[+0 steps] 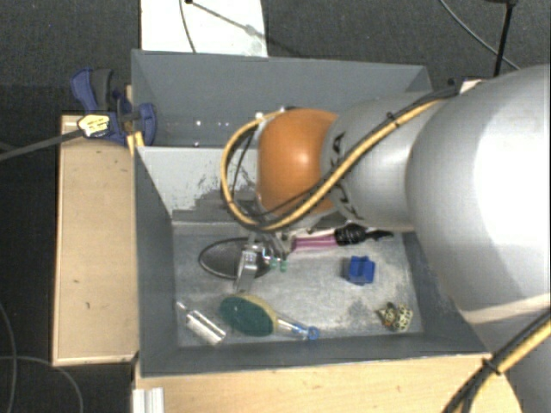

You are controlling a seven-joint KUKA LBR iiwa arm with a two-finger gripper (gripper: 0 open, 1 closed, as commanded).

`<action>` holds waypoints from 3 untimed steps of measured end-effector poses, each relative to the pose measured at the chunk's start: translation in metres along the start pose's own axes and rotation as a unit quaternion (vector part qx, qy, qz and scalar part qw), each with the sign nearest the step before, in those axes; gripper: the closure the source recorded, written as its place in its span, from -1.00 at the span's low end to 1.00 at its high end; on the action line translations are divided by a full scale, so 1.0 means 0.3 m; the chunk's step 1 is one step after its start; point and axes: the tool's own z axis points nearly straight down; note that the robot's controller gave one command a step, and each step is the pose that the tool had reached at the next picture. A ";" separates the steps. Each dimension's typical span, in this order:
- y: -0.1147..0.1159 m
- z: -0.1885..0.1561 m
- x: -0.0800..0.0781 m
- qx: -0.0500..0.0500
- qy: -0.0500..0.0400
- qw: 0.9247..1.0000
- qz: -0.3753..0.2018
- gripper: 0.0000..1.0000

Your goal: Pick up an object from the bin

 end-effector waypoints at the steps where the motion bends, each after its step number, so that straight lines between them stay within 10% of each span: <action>1: -0.023 -0.018 -0.003 0.000 0.000 1.000 0.022 -1.00; 3: -0.053 0.107 -0.022 0.001 0.002 0.998 0.065 -1.00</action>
Offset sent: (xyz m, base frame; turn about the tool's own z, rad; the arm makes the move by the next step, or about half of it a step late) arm -0.0012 -0.0071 0.0047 0.0497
